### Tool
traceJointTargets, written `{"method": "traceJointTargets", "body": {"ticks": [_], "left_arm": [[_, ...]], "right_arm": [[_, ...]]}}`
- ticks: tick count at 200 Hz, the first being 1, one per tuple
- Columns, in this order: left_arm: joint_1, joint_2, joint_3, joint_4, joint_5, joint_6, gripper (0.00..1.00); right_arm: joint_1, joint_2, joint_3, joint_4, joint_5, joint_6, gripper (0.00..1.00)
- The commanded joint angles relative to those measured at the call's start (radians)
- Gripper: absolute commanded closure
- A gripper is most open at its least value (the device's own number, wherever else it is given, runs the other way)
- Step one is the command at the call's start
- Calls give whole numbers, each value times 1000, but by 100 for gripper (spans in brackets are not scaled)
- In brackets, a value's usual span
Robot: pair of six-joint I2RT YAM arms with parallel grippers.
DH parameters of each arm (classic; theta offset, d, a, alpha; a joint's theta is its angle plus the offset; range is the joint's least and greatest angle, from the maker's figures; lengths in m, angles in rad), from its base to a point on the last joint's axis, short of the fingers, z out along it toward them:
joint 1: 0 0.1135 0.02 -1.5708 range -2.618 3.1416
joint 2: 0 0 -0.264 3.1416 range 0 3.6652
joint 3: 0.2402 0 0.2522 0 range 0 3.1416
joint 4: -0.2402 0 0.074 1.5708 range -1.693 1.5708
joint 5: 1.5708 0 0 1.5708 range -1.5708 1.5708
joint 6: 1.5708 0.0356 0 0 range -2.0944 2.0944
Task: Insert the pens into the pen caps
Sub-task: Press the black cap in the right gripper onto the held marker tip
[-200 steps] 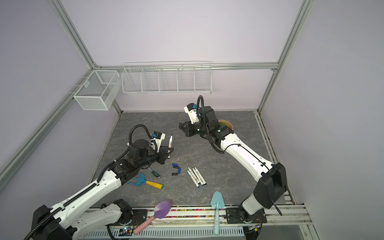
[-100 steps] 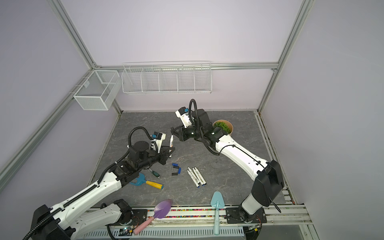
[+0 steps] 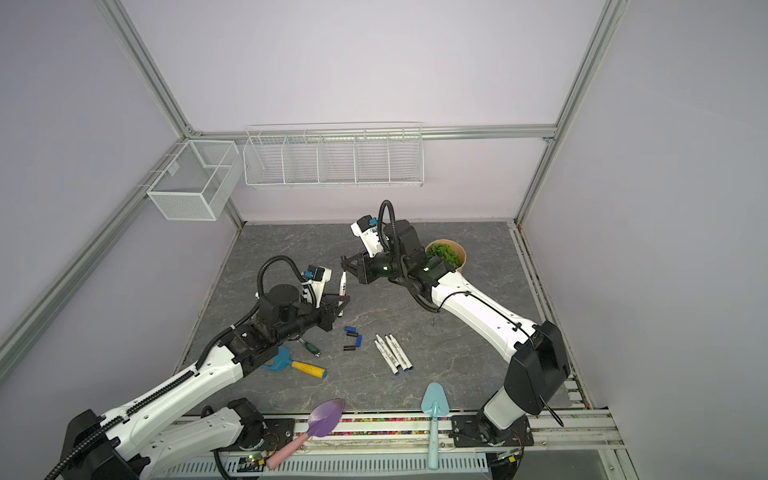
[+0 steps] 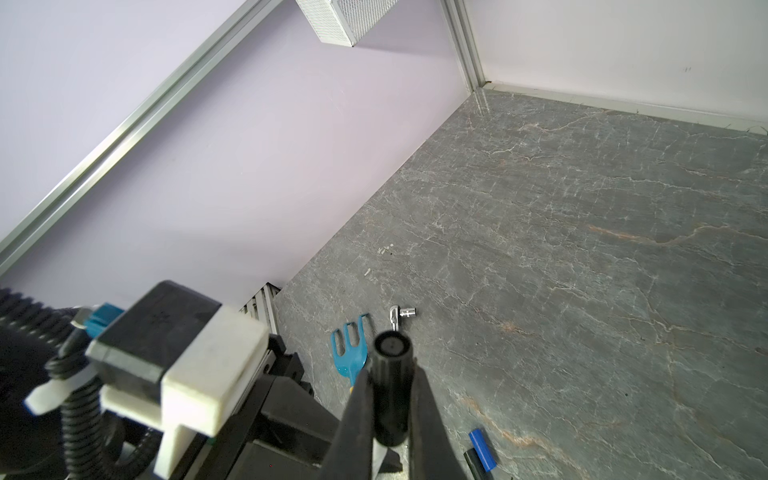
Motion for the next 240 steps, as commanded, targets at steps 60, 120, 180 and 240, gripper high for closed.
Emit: {"method": "traceJointTargets", "body": {"ticks": [60,120,180,240], "left_arm": [[-3,13,0,117,-38,-39,100],[-1,29,25,205,-66,-51,100],[-1,91,89,340,-35,-87,100],[-1,127,139,314,45,-86,100]], "right_arm": [[0,-51,-55,39,-70,44,93],[-1,-60,-74,58,-75,67,94],[-6,-91,-119,108,-36,100,93],[-25,-104,-136,108,-29,109,94]]}}
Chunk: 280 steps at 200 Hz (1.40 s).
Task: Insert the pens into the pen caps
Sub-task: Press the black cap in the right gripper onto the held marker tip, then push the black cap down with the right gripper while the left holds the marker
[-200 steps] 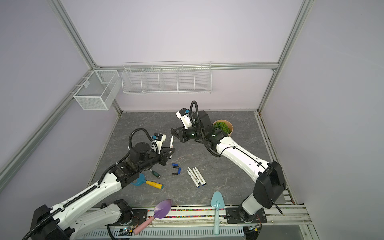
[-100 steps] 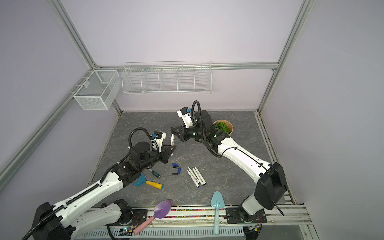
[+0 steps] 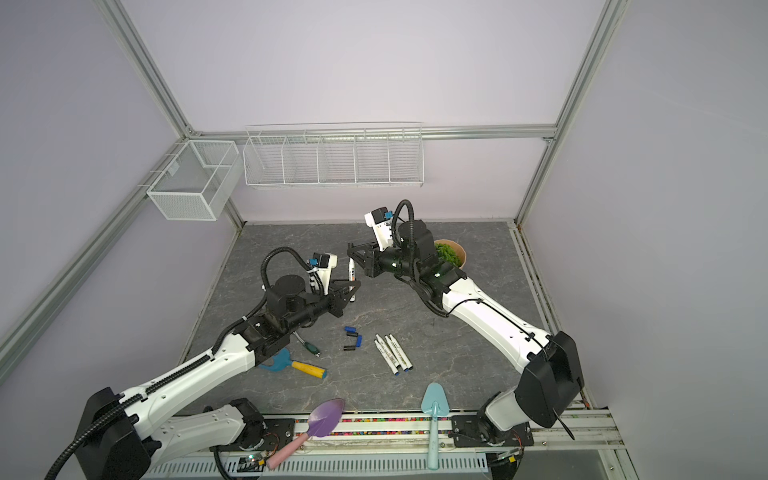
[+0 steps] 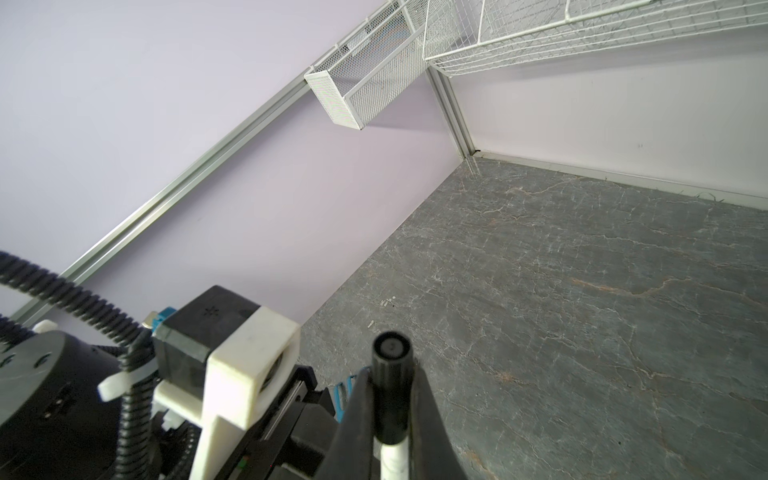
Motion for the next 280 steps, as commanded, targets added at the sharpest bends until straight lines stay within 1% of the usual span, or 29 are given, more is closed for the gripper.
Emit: {"method": "traceJointTargets", "body": {"ticks": [1,28,59,76,97,136,150,167,190,219,246,280], "left_arm": [[10,4,75,109,22,-19,100],[10,-10,69,81,34,-25,100],[11,-48,52,72,-21,-17,100],[10,-47,55,59,-32,-16,100],[10,-30,59,68,-30,-16,100],[10,14,85,99,-69,3,100],[11,32,102,99,-82,17,100],[10,48,120,97,-100,32,100],[11,50,114,118,-152,46,100],[10,34,77,178,-184,99,100],[7,14,34,231,-211,135,100],[6,20,-6,293,-206,145,100]], "right_arm": [[6,-17,-41,-83,-60,24,94],[-17,-23,-40,-88,-69,31,93],[-31,-36,-46,-117,-71,12,93],[-33,-44,-53,-121,-90,2,93],[-33,-48,-57,-121,-150,-11,93],[-29,-67,-83,-98,-296,-19,93],[-22,-68,-81,-129,-338,-55,94],[-11,-68,-66,-199,-361,-109,93],[-8,-65,-57,-270,-355,-150,93],[-10,-75,-74,-273,-318,-151,93],[-10,-86,-63,-281,-315,-165,93],[-7,-103,-31,-320,-371,-219,93]]}}
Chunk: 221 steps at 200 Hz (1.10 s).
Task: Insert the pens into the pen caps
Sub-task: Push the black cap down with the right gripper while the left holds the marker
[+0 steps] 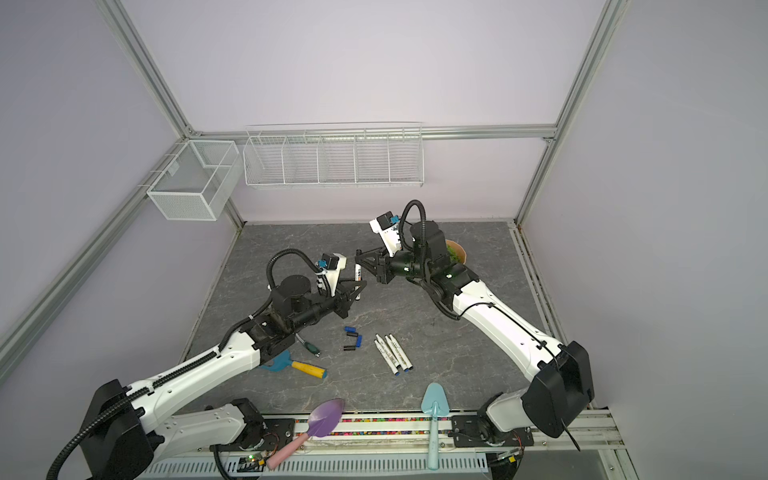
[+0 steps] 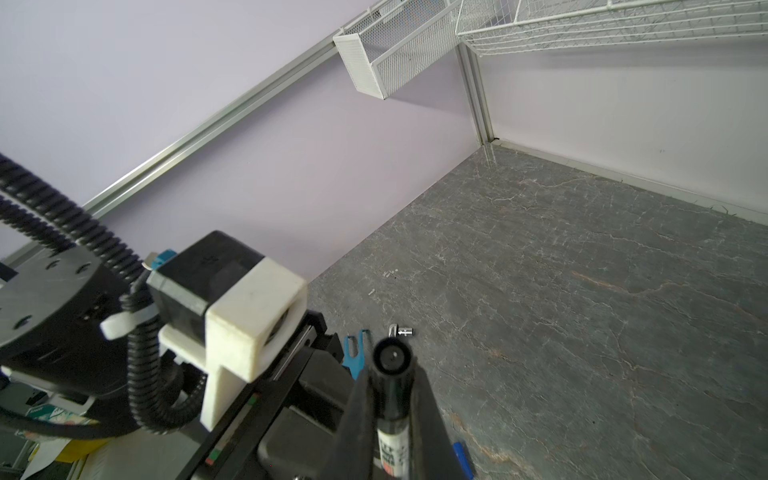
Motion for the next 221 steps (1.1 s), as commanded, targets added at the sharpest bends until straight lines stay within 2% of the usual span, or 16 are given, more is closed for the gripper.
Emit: {"method": "traceJointTargets", "body": {"ticks": [1,35,87,105,128,144,189,221], "left_arm": [[38,-15,0,211,-174,-6,100],[29,-14,-25,269,-149,40,100],[8,-2,-88,308,-100,80,100],[-6,6,-109,322,-90,86,100],[-16,10,-138,359,-82,91,100],[-17,9,-149,360,-80,94,100],[-28,-14,-166,333,-71,126,100],[-39,-26,-167,314,-40,120,100]], "right_arm": [[46,-42,4,-231,-224,-57,93],[58,-46,28,-285,-173,-92,90],[57,-59,61,-232,-49,-74,87],[58,-61,84,-224,-25,-75,75],[57,-69,105,-216,18,-80,48],[56,-86,109,-207,77,-83,40],[53,-125,114,-193,254,-103,38],[71,-27,221,-274,244,-136,39]]}}
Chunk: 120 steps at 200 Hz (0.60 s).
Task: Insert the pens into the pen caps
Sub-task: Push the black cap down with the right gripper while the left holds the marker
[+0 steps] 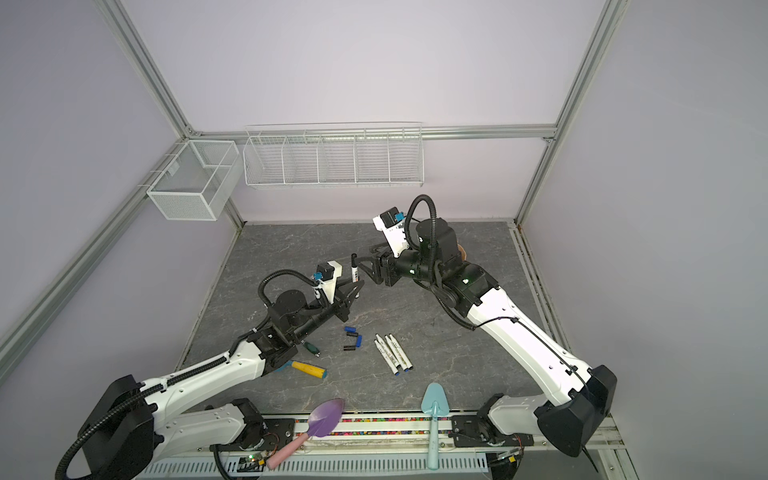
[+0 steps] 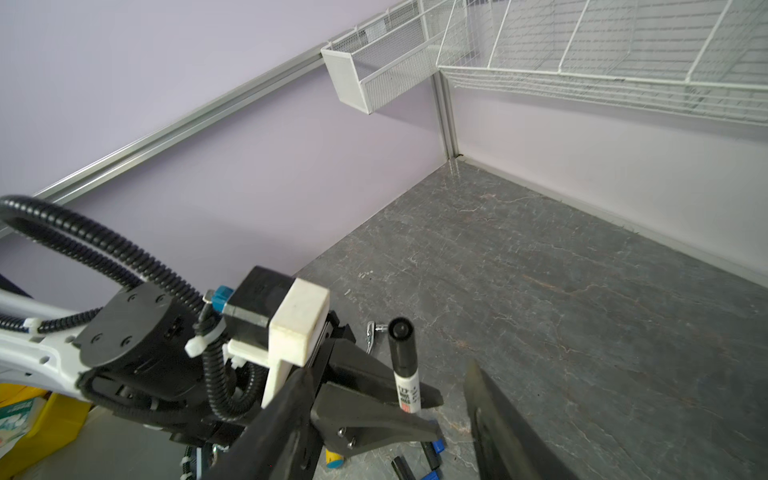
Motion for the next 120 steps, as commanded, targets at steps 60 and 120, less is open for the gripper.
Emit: {"method": "traceJointTargets", "body": {"ticks": [60,120], "left_arm": [[-21,-38,-4,-12,11,9,100],[-21,-43,8,-29,4,1,100]], "right_arm": [[50,208,173,-34,-12,22,48],[51,203,102,-4,-31,91,84]]}}
